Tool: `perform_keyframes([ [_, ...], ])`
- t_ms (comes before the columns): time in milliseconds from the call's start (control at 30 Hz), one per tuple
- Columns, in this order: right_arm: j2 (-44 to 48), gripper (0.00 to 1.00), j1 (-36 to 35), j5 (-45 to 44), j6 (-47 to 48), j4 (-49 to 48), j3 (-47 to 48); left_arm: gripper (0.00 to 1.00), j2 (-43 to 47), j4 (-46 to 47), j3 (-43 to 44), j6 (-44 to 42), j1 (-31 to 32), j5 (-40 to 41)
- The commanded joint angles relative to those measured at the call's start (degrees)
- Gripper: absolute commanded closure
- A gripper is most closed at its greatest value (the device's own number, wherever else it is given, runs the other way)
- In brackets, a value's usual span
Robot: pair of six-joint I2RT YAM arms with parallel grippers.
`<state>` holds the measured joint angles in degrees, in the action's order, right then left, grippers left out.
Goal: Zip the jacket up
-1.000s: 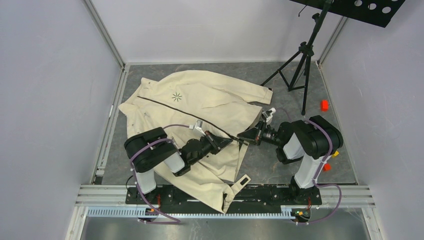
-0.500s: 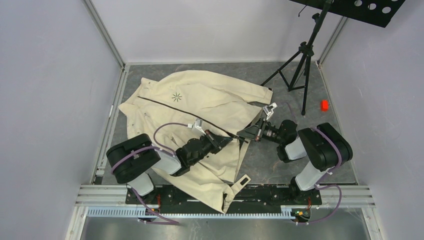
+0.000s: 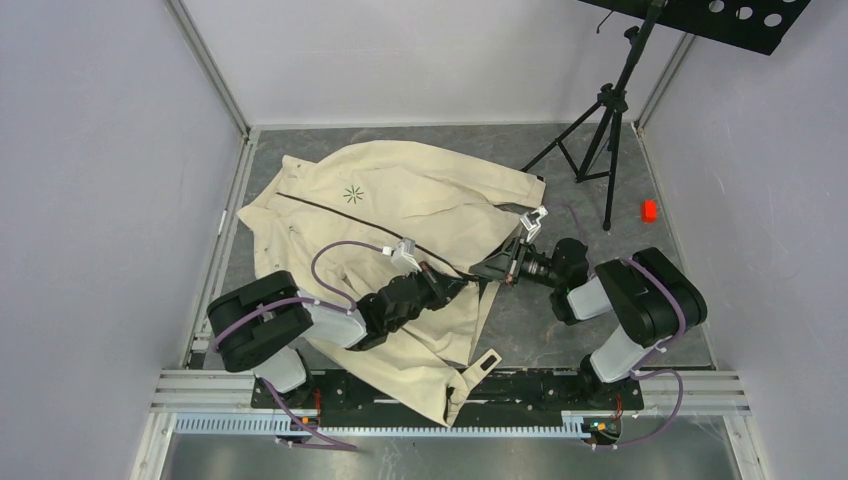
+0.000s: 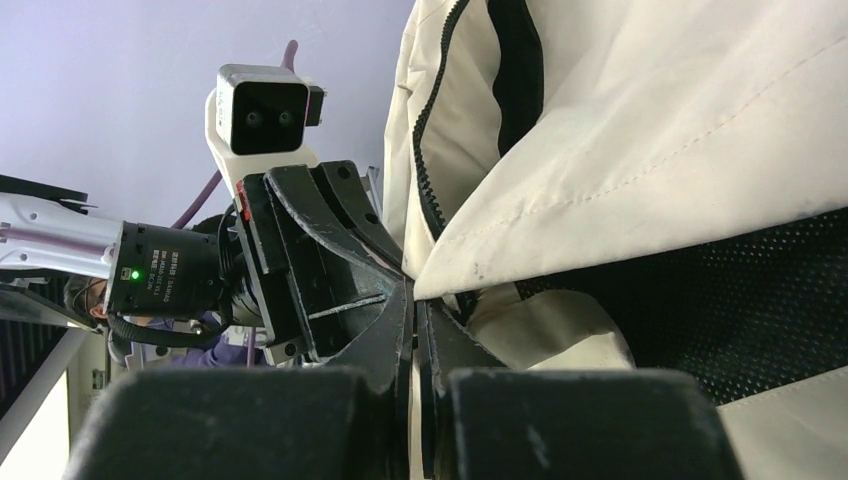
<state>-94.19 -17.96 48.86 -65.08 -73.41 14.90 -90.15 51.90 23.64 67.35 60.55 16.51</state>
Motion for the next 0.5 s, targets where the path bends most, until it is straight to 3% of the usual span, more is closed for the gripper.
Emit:
perform_keyframes([
  [0,0.21,1.0,-1.45,-2.52,2.23,-0.33,2.16,0.98,2.12,1.78,2.39,-2.21,1.57,0.05],
  [333,4.72,1.0,-1.47,-5.77,9.0,9.68,1.14,0.98,3.39,-1.1,3.53,0.65,1.7,-1.05],
  [467,6.9,1.0,-2.02,-8.47,12.3,14.88,1.68,0.98,5.11,-8.07,6.97,0.79,1.98,-1.23],
])
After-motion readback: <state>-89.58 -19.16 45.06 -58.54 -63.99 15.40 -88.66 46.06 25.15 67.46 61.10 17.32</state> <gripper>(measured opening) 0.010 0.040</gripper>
